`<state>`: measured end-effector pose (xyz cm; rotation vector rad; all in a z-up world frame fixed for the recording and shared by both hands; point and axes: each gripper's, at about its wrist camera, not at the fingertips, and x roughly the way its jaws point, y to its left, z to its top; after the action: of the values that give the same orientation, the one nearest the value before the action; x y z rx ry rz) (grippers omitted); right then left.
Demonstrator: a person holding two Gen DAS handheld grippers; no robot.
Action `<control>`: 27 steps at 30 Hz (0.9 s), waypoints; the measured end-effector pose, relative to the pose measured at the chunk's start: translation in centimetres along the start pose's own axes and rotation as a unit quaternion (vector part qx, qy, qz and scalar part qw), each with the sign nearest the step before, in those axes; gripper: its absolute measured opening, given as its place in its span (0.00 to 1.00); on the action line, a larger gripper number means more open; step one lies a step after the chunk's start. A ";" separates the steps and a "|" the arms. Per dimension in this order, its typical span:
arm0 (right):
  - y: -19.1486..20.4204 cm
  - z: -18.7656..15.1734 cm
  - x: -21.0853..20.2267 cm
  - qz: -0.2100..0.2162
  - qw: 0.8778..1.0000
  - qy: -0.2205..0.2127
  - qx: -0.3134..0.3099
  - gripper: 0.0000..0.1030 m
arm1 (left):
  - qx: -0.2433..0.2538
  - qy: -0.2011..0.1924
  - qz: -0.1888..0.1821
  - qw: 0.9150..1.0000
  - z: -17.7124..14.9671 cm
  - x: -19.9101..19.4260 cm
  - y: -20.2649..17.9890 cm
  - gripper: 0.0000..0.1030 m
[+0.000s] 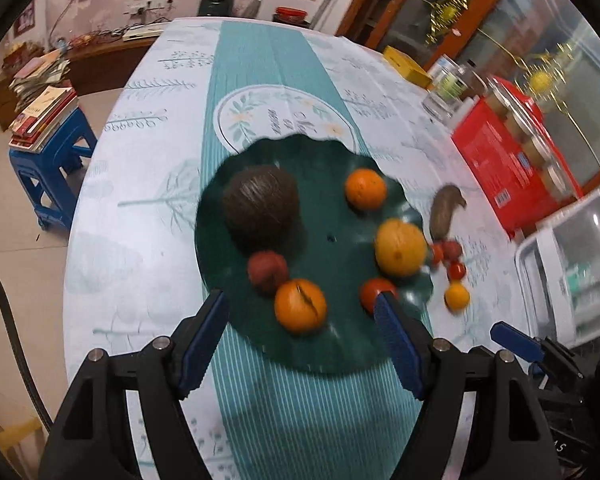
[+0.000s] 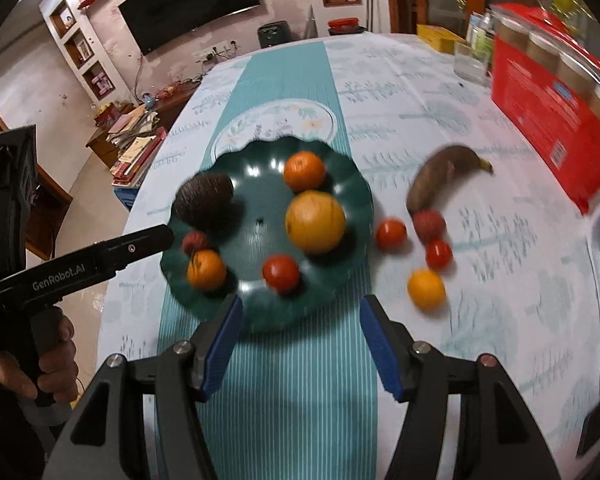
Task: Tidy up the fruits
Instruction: 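Move both open tools toward the cherry tomatoes and small orange beside the banana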
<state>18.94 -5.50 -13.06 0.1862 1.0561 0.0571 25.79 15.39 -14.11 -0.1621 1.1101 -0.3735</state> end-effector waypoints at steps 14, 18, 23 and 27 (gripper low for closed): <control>-3.2 -3.2 -1.9 0.007 1.000 0.009 -0.027 0.59 | 0.004 0.019 -0.002 1.000 -4.7 -1.4 -5.6 0.74; -4.4 -2.9 -2.4 0.018 0.998 0.011 -0.057 0.59 | -0.012 0.017 0.006 1.000 -4.9 -1.5 -7.8 0.74; -6.5 -2.9 -3.0 0.032 0.995 0.009 -0.091 0.59 | -0.035 0.021 0.019 0.999 -4.9 -0.8 -10.7 0.76; -8.4 -3.0 -3.2 0.043 0.993 0.004 -0.114 0.59 | -0.054 0.030 0.028 0.998 -4.6 0.2 -12.7 0.76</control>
<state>14.36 -13.83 -13.23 0.0230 1.0415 0.2550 19.00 3.82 -12.35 -0.2159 1.1933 -0.2690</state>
